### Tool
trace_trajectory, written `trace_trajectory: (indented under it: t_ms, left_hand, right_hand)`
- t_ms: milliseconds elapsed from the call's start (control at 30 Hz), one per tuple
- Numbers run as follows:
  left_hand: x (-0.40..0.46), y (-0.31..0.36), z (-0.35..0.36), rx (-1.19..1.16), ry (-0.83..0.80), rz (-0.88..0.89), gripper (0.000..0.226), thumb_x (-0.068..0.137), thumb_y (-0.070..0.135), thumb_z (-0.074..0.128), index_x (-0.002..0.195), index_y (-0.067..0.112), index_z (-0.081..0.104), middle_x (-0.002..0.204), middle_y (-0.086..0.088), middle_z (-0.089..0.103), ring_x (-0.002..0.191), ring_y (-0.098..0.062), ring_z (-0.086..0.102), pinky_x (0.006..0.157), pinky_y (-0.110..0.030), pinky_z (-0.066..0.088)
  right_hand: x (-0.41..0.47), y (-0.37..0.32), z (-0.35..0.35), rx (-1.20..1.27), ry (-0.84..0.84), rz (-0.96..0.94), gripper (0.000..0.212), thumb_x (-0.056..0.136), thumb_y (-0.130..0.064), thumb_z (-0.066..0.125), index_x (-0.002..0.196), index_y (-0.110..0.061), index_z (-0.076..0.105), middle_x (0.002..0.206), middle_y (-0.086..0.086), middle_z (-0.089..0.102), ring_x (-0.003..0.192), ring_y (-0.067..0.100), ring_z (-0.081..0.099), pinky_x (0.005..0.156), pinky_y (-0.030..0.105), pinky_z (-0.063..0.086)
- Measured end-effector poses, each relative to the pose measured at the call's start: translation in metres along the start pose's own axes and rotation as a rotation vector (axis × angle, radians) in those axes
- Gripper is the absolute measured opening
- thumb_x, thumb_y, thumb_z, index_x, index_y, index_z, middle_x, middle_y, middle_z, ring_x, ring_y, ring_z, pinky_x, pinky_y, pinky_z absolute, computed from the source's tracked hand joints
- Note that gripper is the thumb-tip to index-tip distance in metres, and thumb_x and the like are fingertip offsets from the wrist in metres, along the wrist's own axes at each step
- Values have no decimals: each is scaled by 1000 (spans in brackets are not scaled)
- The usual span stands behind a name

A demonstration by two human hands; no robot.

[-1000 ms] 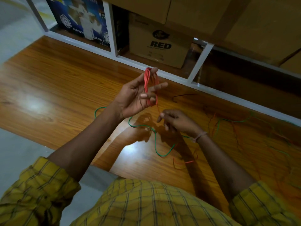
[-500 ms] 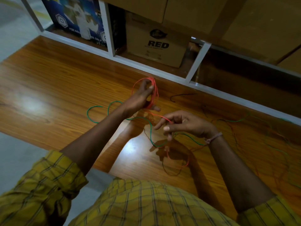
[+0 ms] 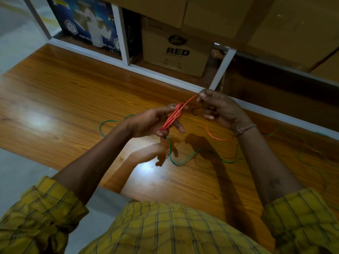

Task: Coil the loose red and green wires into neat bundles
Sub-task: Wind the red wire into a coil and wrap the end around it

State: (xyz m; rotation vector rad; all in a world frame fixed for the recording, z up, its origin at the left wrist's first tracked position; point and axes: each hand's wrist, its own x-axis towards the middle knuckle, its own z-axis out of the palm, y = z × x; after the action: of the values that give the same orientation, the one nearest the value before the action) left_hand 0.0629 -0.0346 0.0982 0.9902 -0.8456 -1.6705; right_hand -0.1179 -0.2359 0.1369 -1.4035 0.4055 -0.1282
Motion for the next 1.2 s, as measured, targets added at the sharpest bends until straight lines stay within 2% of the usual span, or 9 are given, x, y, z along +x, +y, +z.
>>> trace_trajectory:
  t_ms: [100,267,400,567,700,800,933,1100,1200]
  left_hand:
    - [-3,4,4,-40,-67,14,53,116,36,19,165,20,31,133,-37,56,45,-7,46,55,-28,47]
    - [-5,7,2,-264,-137,56,56,116,39,17,167,19,26,135,-33,53,41,-1,43,50,-21,43]
    - [-1,3,4,-397,-126,111,56,116,39,18,169,20,25,139,-32,57,43,-1,48,55,-24,46]
    - [11,4,-1,-668,-40,265,47,116,41,23,151,23,48,157,-36,44,63,-8,67,71,-32,61]
    - [20,4,-1,-739,175,268,42,116,41,30,131,20,63,149,-34,52,73,-20,76,74,-40,66]
    - [26,2,5,-658,372,227,46,116,43,32,124,14,67,133,-28,62,78,-27,80,73,-41,67]
    - [32,-7,8,-354,509,192,39,116,44,33,151,27,35,145,-26,57,92,-36,81,78,-43,67]
    - [34,-13,18,128,522,155,29,115,38,39,140,23,37,128,-12,57,76,-24,80,72,-37,66]
    - [29,-14,18,261,449,85,36,115,40,40,147,24,35,129,-17,63,66,-29,75,68,-36,64]
  right_hand:
    - [16,13,5,-148,95,-67,15,110,-18,55,97,-12,60,73,-10,59,52,10,31,46,22,33]
    - [18,49,14,-213,167,59,22,109,-29,56,102,-11,65,70,1,45,51,8,38,46,23,36]
    - [1,69,30,-215,80,144,30,112,-34,51,110,-10,69,68,2,57,49,11,50,44,23,40]
    - [-25,85,48,-425,-37,221,34,113,-29,50,112,-4,73,68,7,69,50,20,62,50,26,48]
    - [-44,82,59,-677,-205,166,27,110,-29,56,123,-18,77,85,8,78,77,9,71,73,26,54]
    - [-53,68,57,-800,-297,163,30,107,-30,62,135,-31,71,94,3,77,82,12,72,76,32,55]
    - [-62,40,52,-506,-392,281,46,106,-14,62,149,-29,57,80,17,74,68,27,71,64,36,61]
    - [-65,0,31,-457,-374,220,18,106,-12,61,122,-5,64,62,9,61,39,12,51,41,25,46]
    - [-60,-16,18,-447,-218,122,17,104,-18,62,107,-1,65,60,6,54,41,14,43,41,25,43]
